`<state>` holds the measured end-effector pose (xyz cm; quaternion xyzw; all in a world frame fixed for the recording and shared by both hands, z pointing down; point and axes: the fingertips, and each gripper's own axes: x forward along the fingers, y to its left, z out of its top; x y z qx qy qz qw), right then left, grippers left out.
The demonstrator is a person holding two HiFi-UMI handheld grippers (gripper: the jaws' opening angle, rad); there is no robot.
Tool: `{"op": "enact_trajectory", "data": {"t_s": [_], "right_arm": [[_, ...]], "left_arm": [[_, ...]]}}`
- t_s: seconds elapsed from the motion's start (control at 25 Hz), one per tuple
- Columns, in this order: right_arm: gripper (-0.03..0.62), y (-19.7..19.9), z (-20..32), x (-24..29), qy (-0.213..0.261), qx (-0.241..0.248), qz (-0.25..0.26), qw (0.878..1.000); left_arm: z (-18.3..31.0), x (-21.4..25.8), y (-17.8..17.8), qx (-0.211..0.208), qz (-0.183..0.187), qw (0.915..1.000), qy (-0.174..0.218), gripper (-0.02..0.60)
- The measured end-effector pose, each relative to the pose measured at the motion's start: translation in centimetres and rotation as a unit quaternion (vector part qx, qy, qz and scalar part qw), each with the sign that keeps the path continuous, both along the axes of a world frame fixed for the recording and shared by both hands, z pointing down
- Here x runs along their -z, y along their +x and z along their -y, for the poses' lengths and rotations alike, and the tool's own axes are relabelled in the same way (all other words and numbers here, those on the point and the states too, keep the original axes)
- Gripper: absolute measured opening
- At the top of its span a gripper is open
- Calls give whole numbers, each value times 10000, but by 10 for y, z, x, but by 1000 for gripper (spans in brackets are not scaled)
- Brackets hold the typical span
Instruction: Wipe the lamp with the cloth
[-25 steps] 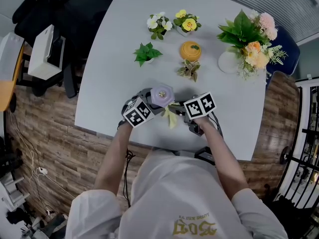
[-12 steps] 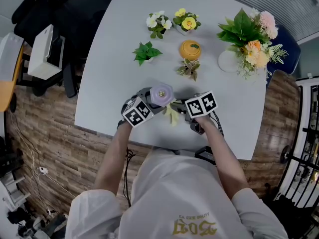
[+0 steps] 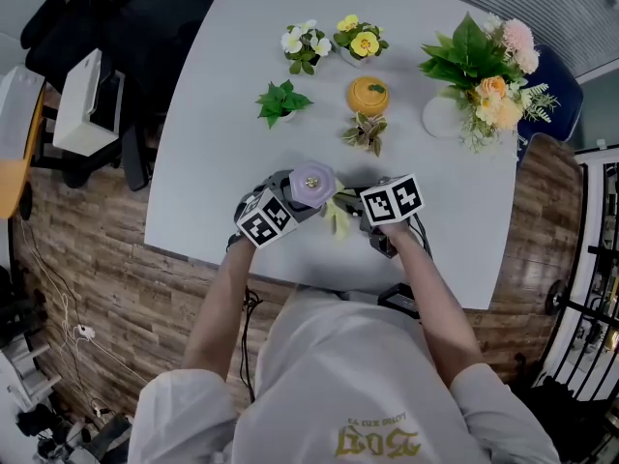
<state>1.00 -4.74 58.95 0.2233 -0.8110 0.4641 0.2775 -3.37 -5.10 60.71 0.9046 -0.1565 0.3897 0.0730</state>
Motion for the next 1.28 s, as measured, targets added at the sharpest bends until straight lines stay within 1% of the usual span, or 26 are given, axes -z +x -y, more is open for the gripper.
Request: {"op": "enact_trajectory", "data": {"t_s": [0.32, 0.64, 0.96, 1.16, 1.28], "right_arm": [[71, 3, 11, 0, 71, -143, -48, 9999], [69, 3, 24, 3, 147, -333, 75, 9993], [71, 4, 38, 13, 603, -676, 147, 9958], [71, 15, 43, 35, 999, -985, 186, 9899], [72, 25, 45, 54, 1328, -1228, 209, 9833]], "left_arm": [[0, 1, 0, -3, -5, 10000, 13, 305], [1, 2, 0, -3, -10, 10000, 30, 305], [1, 1, 1, 2, -19, 10000, 85, 305], [0, 1, 0, 59, 9, 9999, 104, 305], [-1, 4, -1, 209, 6, 9997, 160, 305]]}}
